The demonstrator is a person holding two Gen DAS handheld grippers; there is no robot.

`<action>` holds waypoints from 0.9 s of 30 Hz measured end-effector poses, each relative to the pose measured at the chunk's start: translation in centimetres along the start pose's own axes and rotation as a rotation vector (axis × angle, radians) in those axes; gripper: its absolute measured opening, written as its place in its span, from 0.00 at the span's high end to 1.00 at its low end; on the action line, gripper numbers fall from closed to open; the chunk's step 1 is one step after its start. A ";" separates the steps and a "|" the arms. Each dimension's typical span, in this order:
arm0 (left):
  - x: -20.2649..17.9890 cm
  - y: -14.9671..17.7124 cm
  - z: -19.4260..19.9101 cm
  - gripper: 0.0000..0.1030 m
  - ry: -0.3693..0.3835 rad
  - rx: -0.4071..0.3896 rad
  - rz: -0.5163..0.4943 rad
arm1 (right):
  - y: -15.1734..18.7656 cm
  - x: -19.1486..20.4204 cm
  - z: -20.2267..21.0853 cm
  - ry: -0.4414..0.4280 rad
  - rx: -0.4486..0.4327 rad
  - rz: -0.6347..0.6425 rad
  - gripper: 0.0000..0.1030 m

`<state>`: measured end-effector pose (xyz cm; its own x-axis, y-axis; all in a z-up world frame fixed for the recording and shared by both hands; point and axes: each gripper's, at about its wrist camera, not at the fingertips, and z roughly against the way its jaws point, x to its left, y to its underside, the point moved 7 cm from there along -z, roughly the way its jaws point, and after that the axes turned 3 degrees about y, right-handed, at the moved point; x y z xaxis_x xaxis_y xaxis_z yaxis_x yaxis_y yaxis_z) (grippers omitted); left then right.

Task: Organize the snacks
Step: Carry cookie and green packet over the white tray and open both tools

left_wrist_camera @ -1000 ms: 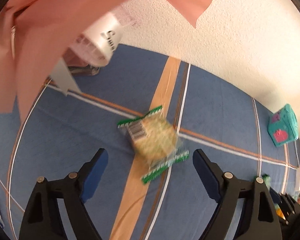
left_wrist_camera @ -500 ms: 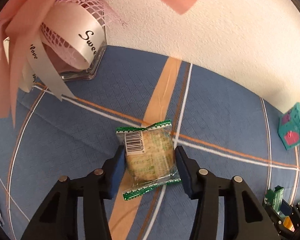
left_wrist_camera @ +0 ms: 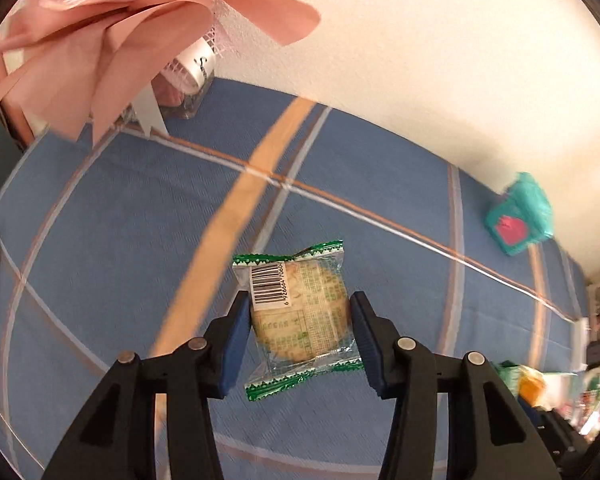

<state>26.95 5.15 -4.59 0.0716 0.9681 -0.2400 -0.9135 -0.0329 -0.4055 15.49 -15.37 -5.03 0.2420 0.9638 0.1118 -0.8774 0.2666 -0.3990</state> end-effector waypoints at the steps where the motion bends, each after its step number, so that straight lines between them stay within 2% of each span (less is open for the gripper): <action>1: -0.3 0.8 0.7 0.50 0.020 -0.001 0.013 | 0.5 -0.2 0.5 -0.002 0.000 -0.012 0.59; 7: -3.0 6.3 4.8 0.50 0.087 -0.013 0.073 | 4.5 -1.4 3.7 0.016 -0.009 -0.047 0.59; 15: -6.4 11.6 9.2 0.50 0.092 -0.057 0.061 | 8.3 -2.7 7.0 0.017 -0.047 -0.094 0.59; 27: -10.4 17.8 10.5 0.50 0.075 -0.059 -0.011 | 12.3 -5.9 10.7 0.017 -0.105 -0.187 0.59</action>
<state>5.78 -2.89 -0.09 0.1139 0.9472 -0.2998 -0.8876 -0.0386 -0.4589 -1.16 -17.78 -0.89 0.4041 0.8973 0.1775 -0.7690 0.4384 -0.4652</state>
